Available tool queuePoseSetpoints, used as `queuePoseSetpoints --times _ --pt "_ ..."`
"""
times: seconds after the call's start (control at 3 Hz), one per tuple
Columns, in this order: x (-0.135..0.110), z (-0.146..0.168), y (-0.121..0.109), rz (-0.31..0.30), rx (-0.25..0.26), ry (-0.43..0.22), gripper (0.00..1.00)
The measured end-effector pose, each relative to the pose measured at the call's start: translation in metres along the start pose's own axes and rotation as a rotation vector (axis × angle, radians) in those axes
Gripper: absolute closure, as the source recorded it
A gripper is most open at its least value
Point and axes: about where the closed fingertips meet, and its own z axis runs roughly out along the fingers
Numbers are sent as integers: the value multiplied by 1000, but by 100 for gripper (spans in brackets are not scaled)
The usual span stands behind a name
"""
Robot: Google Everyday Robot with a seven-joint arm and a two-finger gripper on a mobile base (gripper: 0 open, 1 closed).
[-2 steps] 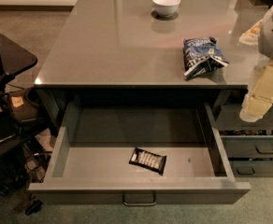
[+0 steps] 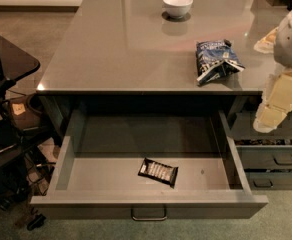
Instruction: Pick rxbar chocolate from top drawer and place on counter
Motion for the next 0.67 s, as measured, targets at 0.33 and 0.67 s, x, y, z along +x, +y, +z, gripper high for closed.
queuePoseSetpoints --times 0.33,0.67 --pt "16 43 -1 58 -45 -48 0" --pt "32 91 2 128 -90 -94 0"
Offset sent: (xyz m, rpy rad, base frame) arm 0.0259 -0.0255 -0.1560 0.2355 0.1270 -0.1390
